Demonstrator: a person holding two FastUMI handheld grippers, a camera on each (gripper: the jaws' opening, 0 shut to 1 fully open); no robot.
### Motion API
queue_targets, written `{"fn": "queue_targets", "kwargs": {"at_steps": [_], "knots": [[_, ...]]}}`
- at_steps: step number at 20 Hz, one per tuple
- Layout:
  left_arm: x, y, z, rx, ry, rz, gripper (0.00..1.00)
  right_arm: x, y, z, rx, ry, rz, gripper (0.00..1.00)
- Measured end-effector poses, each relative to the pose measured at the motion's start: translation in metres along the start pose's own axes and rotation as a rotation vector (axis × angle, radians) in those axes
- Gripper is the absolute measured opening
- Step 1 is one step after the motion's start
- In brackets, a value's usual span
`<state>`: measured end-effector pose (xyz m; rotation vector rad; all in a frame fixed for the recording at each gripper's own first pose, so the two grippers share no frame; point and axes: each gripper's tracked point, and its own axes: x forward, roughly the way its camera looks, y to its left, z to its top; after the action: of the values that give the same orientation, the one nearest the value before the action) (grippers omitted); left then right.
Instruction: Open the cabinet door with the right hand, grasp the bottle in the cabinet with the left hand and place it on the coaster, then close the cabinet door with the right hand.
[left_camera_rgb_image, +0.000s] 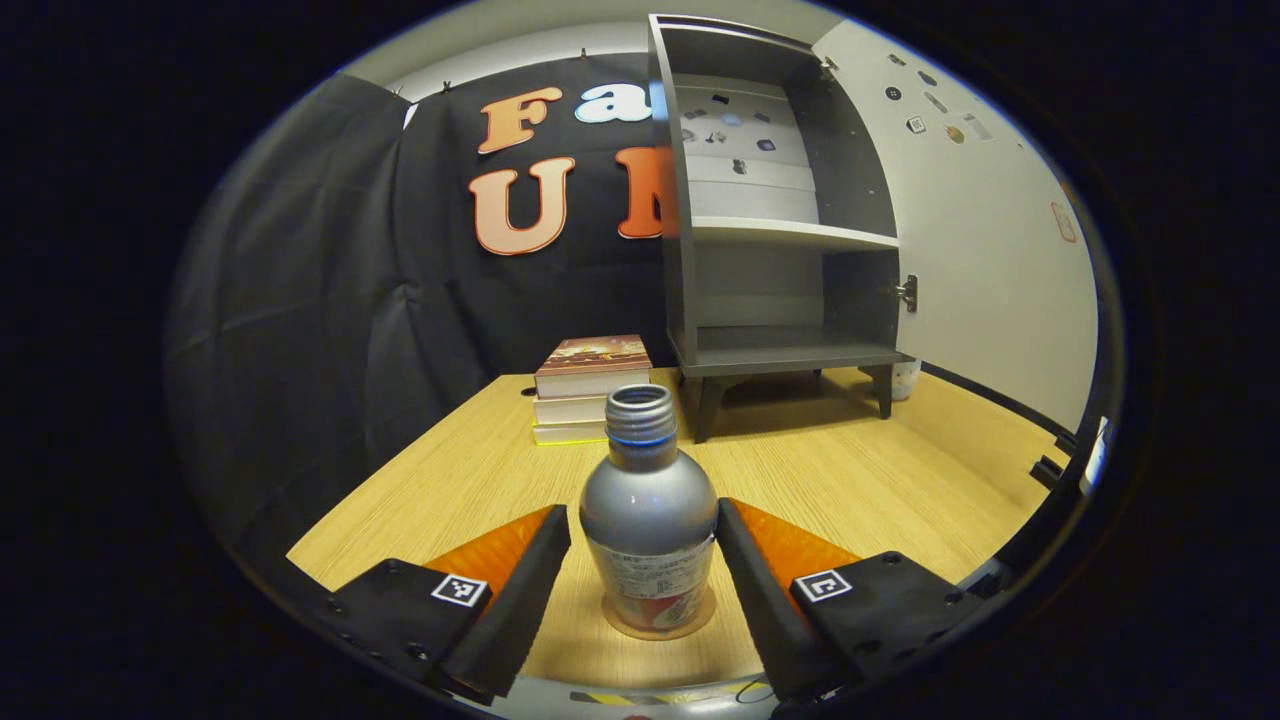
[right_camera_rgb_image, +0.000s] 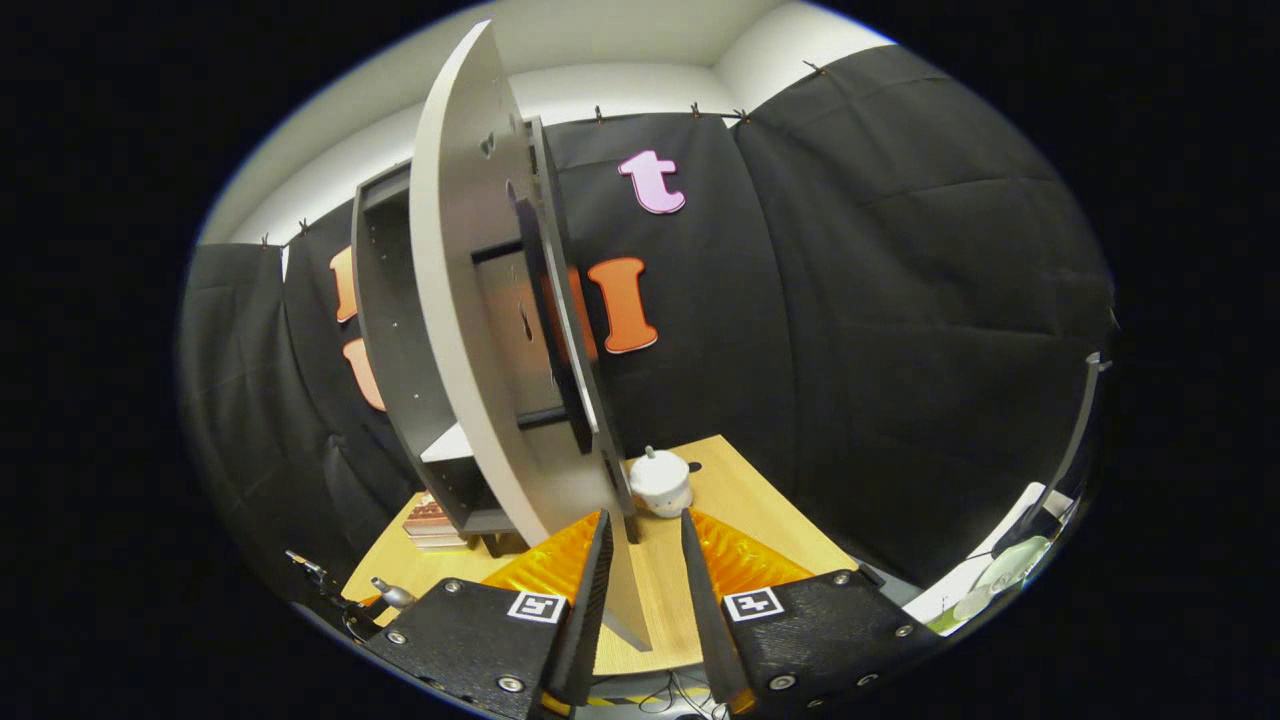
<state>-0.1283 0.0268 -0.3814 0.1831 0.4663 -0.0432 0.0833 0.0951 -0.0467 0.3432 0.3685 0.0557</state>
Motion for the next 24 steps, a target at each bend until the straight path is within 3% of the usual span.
{"fn": "queue_targets", "kwargs": {"at_steps": [5,6,10,11,12,13,15,16,18,21,23,24], "knots": [[-0.015,-0.008,0.028,0.008,0.013,0.04,0.96,0.003,-0.013,0.034,-0.009,-0.064,0.046,0.45],[-0.017,-0.011,0.035,0.003,0.014,0.043,0.96,0.006,-0.012,0.038,-0.014,-0.072,0.062,0.55],[-0.027,-0.019,0.069,-0.001,-0.006,0.059,0.96,0.018,0.004,0.051,-0.029,-0.093,0.162,0.53],[-0.029,-0.022,0.078,-0.005,-0.016,0.062,0.96,0.021,0.004,0.052,-0.035,-0.096,0.177,0.59],[-0.03,-0.023,0.086,-0.017,-0.022,0.066,0.96,0.024,0.004,0.056,-0.046,-0.104,0.189,0.57],[-0.032,-0.027,0.093,-0.036,-0.022,0.062,0.96,0.028,0.002,0.06,-0.055,-0.114,0.193,0.67],[-0.035,-0.035,0.109,-0.043,-0.038,0.058,0.96,0.029,0.004,0.065,-0.056,-0.131,0.225,0.58],[-0.037,-0.038,0.117,-0.038,-0.05,0.057,0.96,0.032,0.006,0.067,-0.063,-0.135,0.247,0.58],[-0.04,-0.044,0.133,-0.025,-0.069,0.058,0.95,0.033,0.011,0.065,-0.096,-0.126,0.298,0.69],[-0.038,-0.056,0.155,-0.029,-0.09,0.05,0.96,0.03,0.02,0.065,-0.15,-0.119,0.38,0.69],[-0.037,-0.062,0.169,-0.031,-0.105,0.044,0.96,0.029,0.028,0.064,-0.179,-0.12,0.432,0.47],[-0.037,-0.064,0.176,-0.031,-0.116,0.046,0.96,0.027,0.032,0.063,-0.188,-0.117,0.462,0.52]]}}
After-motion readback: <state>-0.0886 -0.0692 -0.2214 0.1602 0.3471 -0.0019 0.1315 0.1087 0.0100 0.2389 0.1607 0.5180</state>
